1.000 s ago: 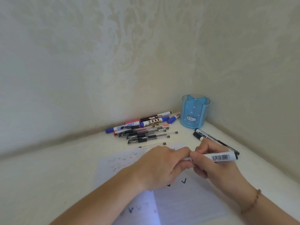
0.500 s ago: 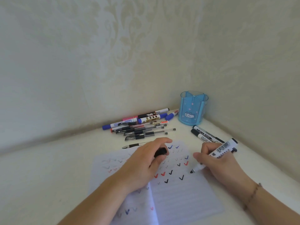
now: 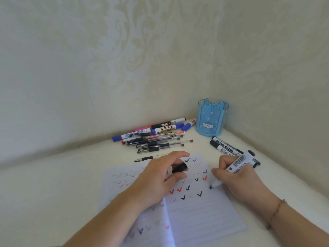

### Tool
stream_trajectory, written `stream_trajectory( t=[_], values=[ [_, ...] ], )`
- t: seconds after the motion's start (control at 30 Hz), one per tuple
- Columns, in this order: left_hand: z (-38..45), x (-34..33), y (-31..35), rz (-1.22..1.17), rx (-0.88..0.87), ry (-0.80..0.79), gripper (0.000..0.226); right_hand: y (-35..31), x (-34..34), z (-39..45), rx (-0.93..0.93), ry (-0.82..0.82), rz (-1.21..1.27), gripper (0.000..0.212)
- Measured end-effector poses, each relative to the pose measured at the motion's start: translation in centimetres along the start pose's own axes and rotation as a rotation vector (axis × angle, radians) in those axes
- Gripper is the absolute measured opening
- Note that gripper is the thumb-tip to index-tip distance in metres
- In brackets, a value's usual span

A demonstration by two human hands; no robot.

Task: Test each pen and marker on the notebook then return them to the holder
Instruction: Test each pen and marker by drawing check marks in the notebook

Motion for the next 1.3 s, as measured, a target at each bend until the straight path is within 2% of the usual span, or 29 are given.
stream_trajectory(
  t=[0.13,0.23,0.37,0.53,0.67,0.8,1.0,1.13,1.23,1.3],
  values=[
    [0.1,-0.1,-0.4,-0.009,0.04,0.003,0.032,-0.3,0.3,0.0,0.015,0.031,0.224,0.04],
    [0.1,-0.2,-0.5,-0.024,0.032,0.039,0.026,-1.1,0.0,-0.4,0.039,-0.074,0.433,0.029],
    [0.1,0.0,-0.3,-0.003,-0.026,0.103,0.024,-1.0,-0.6,-0.8,0.032,-0.205,0.429,0.043],
    [0.2,0.1,-0.3,-0.025,-0.078,0.155,0.025,-1.0,-0.5,-0.6,0.039,-0.174,0.421,0.022],
    [0.0,0.1,-0.2,-0.057,-0.104,0.152,0.033,-1.0,-1.3,-0.5,0.011,-0.222,0.404,0.038],
    [0.2,0.3,-0.2,-0.086,-0.119,0.199,0.037,-1.4,-1.7,-0.5,0.039,-0.167,0.375,0.016],
    [0.1,0.2,0.2,-0.072,-0.158,0.238,0.041,-3.0,-2.2,-0.9,0.166,-0.195,0.276,0.02],
    [0.0,0.5,0.6,-0.098,-0.083,0.126,0.031,-3.0,-2.6,-1.2,0.213,-0.201,0.199,0.012],
    [0.6,0.8,0.3,-0.057,-0.062,0.0,0.025,-2.9,-2.8,-1.3,0.149,-0.18,0.203,0.008],
    [1.0,1.6,-0.4,-0.052,-0.038,-0.003,0.024,-3.0,-2.5,-1.1,0.114,-0.156,0.227,0.026]
  ],
)
Point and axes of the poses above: each hand's wrist, its own z-axis towards the middle knuckle, its own x-axis out of the back of the hand, y = z × x, the point moved 2 cm from there along z, towards the middle knuckle, and after that the axes turned 15 degrees about z, right-handed, at the moved point
